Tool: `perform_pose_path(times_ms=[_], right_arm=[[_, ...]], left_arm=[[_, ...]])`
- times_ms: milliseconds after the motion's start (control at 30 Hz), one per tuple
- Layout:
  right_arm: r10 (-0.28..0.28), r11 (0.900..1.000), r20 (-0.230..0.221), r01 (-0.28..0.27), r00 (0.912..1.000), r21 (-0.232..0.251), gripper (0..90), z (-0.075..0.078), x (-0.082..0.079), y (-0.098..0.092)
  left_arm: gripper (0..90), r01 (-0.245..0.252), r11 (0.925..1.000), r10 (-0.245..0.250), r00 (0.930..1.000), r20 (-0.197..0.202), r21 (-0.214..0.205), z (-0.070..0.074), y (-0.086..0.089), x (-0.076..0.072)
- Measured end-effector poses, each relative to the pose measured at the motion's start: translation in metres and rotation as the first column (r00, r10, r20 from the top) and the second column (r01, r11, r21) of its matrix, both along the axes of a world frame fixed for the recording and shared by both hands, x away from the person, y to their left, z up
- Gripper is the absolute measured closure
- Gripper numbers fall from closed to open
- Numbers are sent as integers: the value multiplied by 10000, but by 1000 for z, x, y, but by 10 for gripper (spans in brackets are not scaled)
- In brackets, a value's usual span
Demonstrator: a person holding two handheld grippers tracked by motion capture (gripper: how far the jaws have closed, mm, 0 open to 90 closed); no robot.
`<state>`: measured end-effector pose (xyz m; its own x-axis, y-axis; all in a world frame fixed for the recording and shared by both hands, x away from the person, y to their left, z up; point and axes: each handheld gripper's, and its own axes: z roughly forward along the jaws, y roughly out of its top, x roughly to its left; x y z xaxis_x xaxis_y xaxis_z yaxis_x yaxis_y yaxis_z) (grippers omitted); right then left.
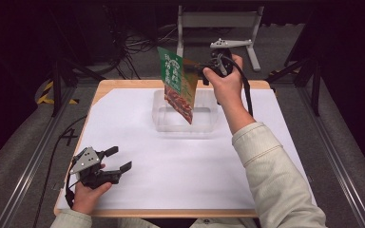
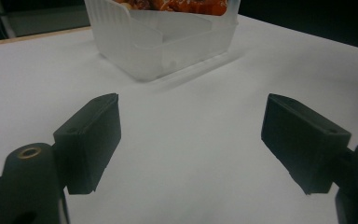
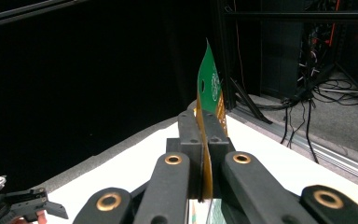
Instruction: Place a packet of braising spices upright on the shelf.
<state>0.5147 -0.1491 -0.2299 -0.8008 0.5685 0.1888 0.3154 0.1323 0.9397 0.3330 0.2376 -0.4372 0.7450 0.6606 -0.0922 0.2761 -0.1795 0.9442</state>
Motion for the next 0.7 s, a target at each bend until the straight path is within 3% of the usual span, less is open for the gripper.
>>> perform_pose_path(times_ms=[700], right_arm=[[-643,9979,45,643,9979,16,900,-20,12,0]], left_arm=[[207,6,10000,-6,10000,-18,-52,0,0,0]])
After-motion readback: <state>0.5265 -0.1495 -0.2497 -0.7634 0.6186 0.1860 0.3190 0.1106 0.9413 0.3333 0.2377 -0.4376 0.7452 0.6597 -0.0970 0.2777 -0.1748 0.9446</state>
